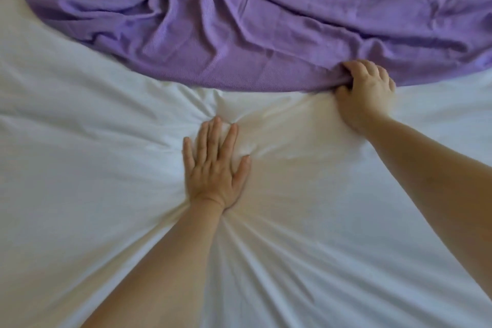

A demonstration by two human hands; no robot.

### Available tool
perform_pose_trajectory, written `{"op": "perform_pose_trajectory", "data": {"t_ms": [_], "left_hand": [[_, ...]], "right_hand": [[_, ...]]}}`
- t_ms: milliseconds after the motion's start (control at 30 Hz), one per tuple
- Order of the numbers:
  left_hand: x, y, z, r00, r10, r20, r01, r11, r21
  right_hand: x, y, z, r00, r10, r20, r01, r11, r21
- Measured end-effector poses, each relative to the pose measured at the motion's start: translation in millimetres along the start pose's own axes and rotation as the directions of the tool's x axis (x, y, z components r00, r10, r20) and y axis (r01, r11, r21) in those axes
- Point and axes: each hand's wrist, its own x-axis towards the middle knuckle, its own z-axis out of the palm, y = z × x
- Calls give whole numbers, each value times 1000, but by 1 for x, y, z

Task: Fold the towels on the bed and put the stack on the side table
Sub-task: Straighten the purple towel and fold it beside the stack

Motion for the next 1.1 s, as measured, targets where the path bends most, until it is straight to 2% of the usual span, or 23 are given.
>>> {"op": "perform_pose_trajectory", "data": {"t_ms": [100, 200, 367, 433, 500, 567, 700, 800, 900, 967, 1100], "left_hand": [[1, -2, 3, 1000, 0, 1, 0, 1000, 1], [1, -1, 3, 1000, -6, -9, 6, 1000, 8], [1, 4, -21, 998, -13, 68, 12, 1000, 22], [-6, 11, -39, 995, -38, 90, 44, 997, -66], [-27, 21, -60, 995, -60, 75, 78, 959, -272], [-59, 32, -84, 997, -57, 55, 75, 916, -394], [-109, 48, -147, 988, 147, 51, -118, 922, -368], [-121, 66, -207, 963, 269, 4, -247, 891, -380], [-127, 89, -274, 928, 362, -93, -363, 815, -452], [-131, 99, -321, 928, 340, -156, -371, 785, -497], [-144, 108, -412, 938, 144, -316, -301, 791, -533]], "right_hand": [[7, 2, 0, 999, 0, -37, -1, 1000, -8], [-4, 3, -9, 1000, -7, -16, 7, 1000, 25], [-71, 12, -35, 994, -109, 26, 108, 993, 40], [-104, 14, -48, 991, -131, 38, 128, 990, 66], [-139, 15, -63, 989, -127, 81, 118, 987, 105], [-179, 12, -82, 982, -127, 138, 105, 982, 157], [-247, -2, -136, 959, -189, 211, 123, 949, 291], [-268, -23, -193, 950, -272, 155, 198, 905, 378], [-279, -46, -258, 921, -368, 130, 279, 854, 439], [-285, -57, -304, 890, -439, 122, 338, 815, 470], [-286, -69, -392, 864, -501, 52, 415, 766, 492]]}}
